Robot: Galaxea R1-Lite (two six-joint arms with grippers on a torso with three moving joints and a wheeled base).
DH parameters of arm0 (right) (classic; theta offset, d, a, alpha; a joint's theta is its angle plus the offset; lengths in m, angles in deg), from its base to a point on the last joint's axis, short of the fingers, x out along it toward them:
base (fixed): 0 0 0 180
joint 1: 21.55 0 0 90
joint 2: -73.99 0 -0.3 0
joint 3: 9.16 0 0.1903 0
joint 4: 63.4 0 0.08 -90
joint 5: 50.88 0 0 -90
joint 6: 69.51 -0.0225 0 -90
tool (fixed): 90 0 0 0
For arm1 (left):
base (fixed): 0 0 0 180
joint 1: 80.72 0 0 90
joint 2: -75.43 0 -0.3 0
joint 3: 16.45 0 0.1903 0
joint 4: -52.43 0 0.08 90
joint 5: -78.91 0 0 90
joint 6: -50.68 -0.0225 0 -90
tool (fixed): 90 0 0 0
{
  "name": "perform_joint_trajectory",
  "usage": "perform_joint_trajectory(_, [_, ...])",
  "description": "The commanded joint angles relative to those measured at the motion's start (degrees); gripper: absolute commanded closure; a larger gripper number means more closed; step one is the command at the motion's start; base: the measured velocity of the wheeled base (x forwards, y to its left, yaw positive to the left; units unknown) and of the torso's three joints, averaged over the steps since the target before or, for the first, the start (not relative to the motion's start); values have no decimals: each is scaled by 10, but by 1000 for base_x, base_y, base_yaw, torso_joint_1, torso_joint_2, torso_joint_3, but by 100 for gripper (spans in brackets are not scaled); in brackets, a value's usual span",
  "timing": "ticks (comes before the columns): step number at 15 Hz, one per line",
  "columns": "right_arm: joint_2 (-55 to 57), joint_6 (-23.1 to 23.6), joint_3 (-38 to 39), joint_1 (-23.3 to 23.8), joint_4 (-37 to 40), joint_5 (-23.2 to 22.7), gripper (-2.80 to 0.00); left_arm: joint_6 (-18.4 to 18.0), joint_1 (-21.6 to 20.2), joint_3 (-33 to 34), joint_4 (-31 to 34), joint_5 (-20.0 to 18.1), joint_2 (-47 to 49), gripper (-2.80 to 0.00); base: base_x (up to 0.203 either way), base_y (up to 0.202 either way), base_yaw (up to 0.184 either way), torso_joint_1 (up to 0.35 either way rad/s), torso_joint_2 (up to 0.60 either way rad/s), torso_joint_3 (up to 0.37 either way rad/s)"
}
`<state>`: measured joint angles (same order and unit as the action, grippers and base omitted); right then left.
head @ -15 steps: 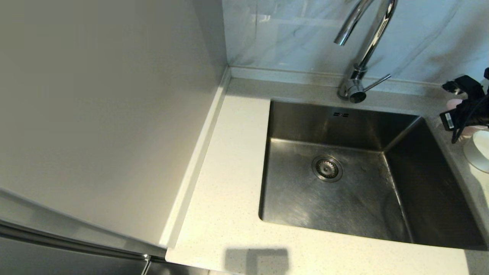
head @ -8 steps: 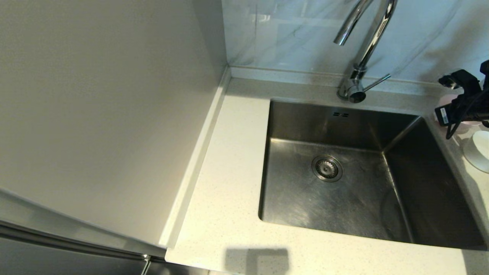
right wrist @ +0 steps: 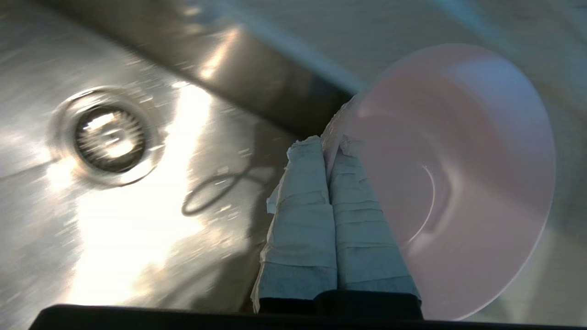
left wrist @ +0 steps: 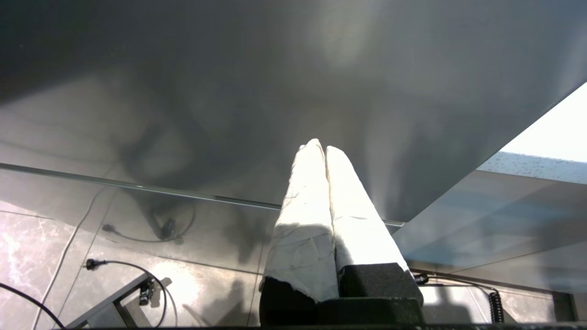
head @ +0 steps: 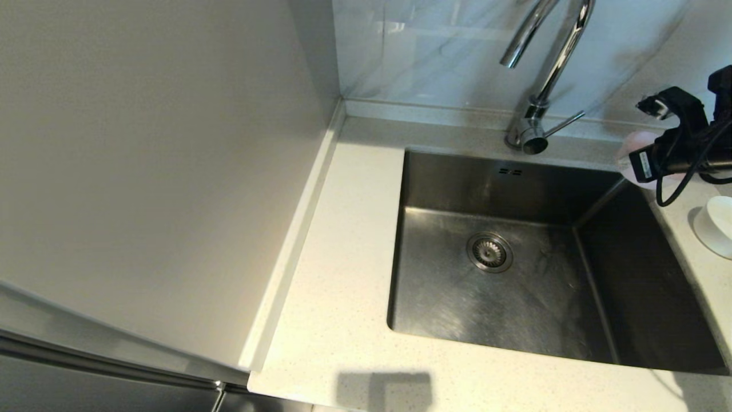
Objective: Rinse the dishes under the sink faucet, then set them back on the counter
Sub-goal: Put a bowl into the sink
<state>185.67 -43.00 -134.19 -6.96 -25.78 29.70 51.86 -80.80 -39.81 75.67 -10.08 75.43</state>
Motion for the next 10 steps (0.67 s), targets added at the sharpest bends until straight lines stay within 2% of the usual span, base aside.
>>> perform_joint_trajectory(1, [-46, 2, 60, -29, 0, -2, 0, 0, 0, 0, 0, 0, -2, 0, 0, 0, 0, 0, 0, 0])
perform_joint_trajectory(5, [-41, 2, 135, -50, -3, 2, 0, 0, 0, 0, 0, 0, -2, 0, 0, 0, 0, 0, 0, 0])
perform_joint_trajectory(7, [-6, 2, 140, -50, -6, 8, 0, 0, 0, 0, 0, 0, -2, 0, 0, 0, 0, 0, 0, 0])
perform_joint_trajectory(10, [52, 3, 143, -50, -51, 9, 0, 0, 0, 0, 0, 0, -2, 0, 0, 0, 0, 0, 0, 0])
